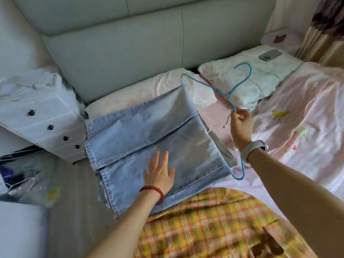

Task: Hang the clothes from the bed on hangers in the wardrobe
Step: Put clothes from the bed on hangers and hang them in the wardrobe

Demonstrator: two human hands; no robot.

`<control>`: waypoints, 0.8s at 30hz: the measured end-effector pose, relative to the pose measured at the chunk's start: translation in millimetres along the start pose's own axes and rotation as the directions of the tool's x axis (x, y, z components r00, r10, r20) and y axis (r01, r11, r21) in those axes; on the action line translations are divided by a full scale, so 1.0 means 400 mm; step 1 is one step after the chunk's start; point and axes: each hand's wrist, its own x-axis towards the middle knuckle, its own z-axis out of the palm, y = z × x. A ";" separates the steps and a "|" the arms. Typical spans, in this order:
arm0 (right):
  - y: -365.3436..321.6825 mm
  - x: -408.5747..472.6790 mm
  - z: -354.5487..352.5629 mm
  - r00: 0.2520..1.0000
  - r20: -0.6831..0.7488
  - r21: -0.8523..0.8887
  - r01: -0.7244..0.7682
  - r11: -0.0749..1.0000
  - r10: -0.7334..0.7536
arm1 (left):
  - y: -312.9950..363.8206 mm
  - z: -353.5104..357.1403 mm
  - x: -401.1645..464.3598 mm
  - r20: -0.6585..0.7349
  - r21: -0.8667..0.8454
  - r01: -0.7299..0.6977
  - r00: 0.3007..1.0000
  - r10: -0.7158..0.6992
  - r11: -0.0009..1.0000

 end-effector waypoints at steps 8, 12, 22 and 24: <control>0.274 0.189 0.032 0.946 0.245 -0.185 -0.171 0.968 0.214 | 0.009 0.210 0.172 0.259 0.104 0.015 0.965 -0.042 0.994; 0.330 0.179 0.018 0.887 0.329 -0.319 -0.220 0.922 0.325 | 0.011 0.222 0.195 0.292 0.131 -0.002 0.956 -0.037 0.991; 0.201 -0.078 -0.052 0.875 0.485 -0.503 0.271 0.820 0.008 | 0.014 0.022 0.050 -0.233 0.197 -0.071 0.965 0.117 0.978; 0.170 -0.172 -0.069 0.863 0.501 -0.476 0.338 0.812 -0.065 | -0.001 -0.004 -0.035 -0.322 0.181 -0.063 0.939 0.120 0.981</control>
